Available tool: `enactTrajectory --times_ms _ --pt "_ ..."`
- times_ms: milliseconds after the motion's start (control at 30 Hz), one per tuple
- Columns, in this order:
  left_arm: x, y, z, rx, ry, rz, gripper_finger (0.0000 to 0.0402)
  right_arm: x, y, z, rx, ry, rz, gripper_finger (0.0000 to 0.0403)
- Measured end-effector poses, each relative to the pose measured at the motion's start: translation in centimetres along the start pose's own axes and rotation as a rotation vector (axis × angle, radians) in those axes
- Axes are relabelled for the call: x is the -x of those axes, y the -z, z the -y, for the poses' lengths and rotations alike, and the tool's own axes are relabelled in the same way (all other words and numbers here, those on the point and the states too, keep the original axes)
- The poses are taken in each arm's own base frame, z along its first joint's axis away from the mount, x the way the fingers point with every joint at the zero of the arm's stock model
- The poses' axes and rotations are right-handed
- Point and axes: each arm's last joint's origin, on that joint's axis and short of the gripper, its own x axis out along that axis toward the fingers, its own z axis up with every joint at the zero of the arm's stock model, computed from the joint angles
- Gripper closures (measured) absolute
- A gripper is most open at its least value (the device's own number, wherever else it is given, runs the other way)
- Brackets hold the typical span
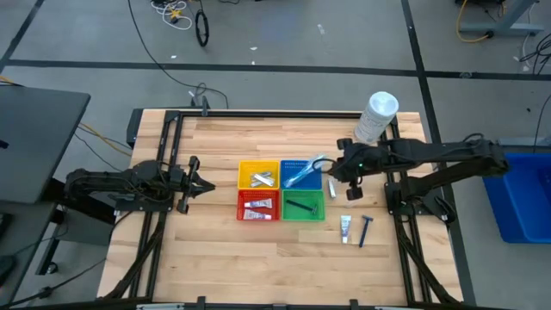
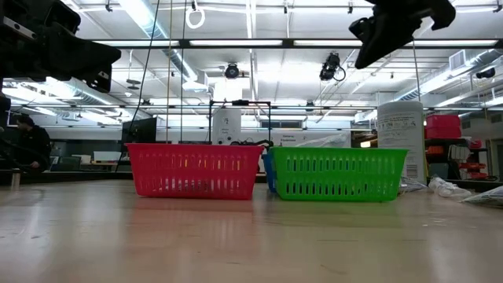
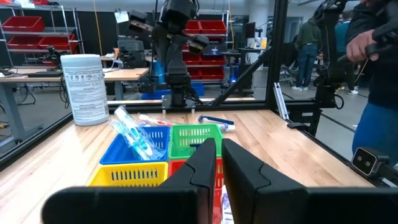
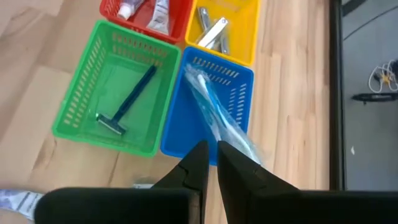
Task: Pick & Place Travel size toiletries
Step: Put the red toothbrush into the blue bin
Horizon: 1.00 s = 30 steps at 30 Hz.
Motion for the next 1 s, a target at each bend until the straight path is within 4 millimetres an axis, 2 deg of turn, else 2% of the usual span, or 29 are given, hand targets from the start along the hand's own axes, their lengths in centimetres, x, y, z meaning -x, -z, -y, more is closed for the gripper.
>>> enactTrajectory --times_ms 267,433,600,1000 --pt "0.0 0.0 0.0 0.0 0.0 0.001 0.037 2.0 1.3 0.5 -0.049 0.018 -0.007 0.0365" --pt "0.0 0.0 0.0 0.0 0.0 0.0 0.037 2.4 2.3 1.0 -0.074 0.026 -0.056 0.0367" --pt "0.0 0.0 0.0 0.0 0.0 0.0 0.0369 2.3 3.3 1.5 -0.06 0.014 -0.133 0.0368" --pt "0.0 0.0 0.0 0.0 0.0 0.001 0.0369 0.2 6.1 1.2 -0.001 -0.015 -0.255 0.0368"
